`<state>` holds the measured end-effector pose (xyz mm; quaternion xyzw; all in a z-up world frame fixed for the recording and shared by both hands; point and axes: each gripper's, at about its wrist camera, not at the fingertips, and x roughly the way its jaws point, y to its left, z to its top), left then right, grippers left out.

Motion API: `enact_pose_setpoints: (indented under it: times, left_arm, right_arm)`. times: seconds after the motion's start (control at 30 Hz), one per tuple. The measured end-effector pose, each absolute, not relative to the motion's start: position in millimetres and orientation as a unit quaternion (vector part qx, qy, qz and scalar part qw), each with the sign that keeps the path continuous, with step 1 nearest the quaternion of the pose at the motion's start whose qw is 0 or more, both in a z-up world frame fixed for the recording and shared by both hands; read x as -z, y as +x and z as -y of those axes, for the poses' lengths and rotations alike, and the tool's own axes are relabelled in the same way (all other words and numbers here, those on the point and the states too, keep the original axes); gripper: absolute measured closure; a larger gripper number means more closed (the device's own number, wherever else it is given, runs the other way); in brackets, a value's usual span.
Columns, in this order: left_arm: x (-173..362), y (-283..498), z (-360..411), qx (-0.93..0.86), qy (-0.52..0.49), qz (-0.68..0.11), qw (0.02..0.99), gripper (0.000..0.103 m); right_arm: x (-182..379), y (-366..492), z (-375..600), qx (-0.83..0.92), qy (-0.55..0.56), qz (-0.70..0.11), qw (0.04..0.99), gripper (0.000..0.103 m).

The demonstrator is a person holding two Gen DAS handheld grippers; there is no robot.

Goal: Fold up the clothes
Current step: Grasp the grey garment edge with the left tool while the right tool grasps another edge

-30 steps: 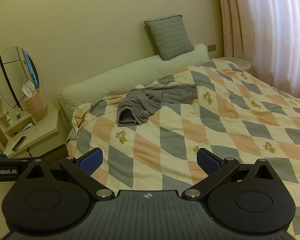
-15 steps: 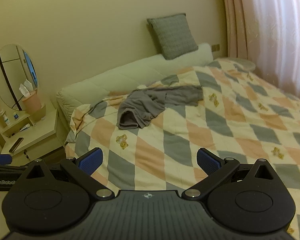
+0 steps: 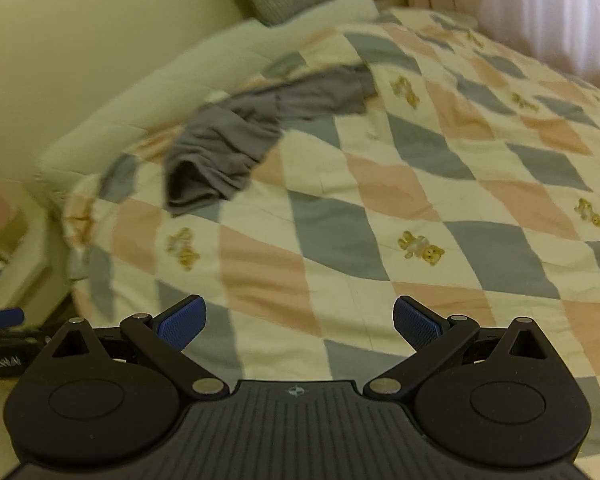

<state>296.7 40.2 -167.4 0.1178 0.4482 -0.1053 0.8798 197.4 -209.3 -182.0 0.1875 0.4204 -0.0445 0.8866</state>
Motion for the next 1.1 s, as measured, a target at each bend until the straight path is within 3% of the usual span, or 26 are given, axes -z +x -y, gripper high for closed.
enact_pose_setpoints:
  times: [0.07,0.1,0.23,0.3,0.37,0.43,0.53,0.73,0.8,0.83,0.9,0.93,1.0,1.03,1.1]
  left_arm:
    - [180,329,-42,0.108,0.119,-0.447,0.88,0.03]
    - [187,345,-43,0.108,0.12,-0.446,0.88,0.032]
    - [218,405,-44,0.126,0.106,-0.457,0.874,0.066]
    - [233,429,-44,0.129,0.091,-0.459,0.874,0.067]
    - [247,451,-45,0.126,0.073,-0.462,0.875,0.067]
    - [258,470,-46,0.124,0.053,-0.461,0.877,0.064]
    - [271,494,-47,0.115,0.032,-0.461,0.879,0.048]
    - [293,527,-54,0.098,-0.012,-0.467,0.879,0.046]
    - [300,536,-57,0.089,-0.028,-0.466,0.88,0.049]
    - [302,539,-58,0.086,-0.035,-0.466,0.88,0.055]
    - [305,543,-57,0.087,-0.034,-0.465,0.881,0.073]
    - [306,544,-56,0.097,-0.035,-0.462,0.881,0.088]
    - [303,540,-54,0.108,-0.03,-0.46,0.881,0.095]
    - [299,535,-51,0.108,-0.018,-0.453,0.885,0.098]
    - [288,522,-44,0.12,0.009,-0.44,0.89,0.099]
  right_arm:
    - [197,228,206,0.049,0.183,-0.428,0.884,0.001]
    - [204,243,203,0.045,0.178,-0.429,0.885,0.003]
    - [229,305,181,0.012,0.108,-0.413,0.904,0.024]
    - [243,338,163,-0.008,0.049,-0.395,0.917,0.031]
    - [256,369,150,-0.033,0.011,-0.377,0.926,0.046]
    - [267,396,142,-0.059,-0.014,-0.364,0.93,0.055]
    - [284,435,126,-0.092,-0.055,-0.344,0.933,0.056]
    - [307,485,105,-0.129,-0.105,-0.316,0.934,0.056]
    - [315,499,102,-0.135,-0.109,-0.314,0.933,0.056]
    - [320,506,101,-0.137,-0.111,-0.313,0.933,0.056]
    - [326,518,99,-0.139,-0.117,-0.316,0.931,0.056]
    - [328,524,100,-0.14,-0.115,-0.319,0.93,0.058]
    - [328,532,104,-0.143,-0.103,-0.332,0.927,0.092]
    - [326,534,107,-0.14,-0.093,-0.343,0.924,0.099]
    - [314,527,118,-0.125,-0.071,-0.343,0.928,0.099]
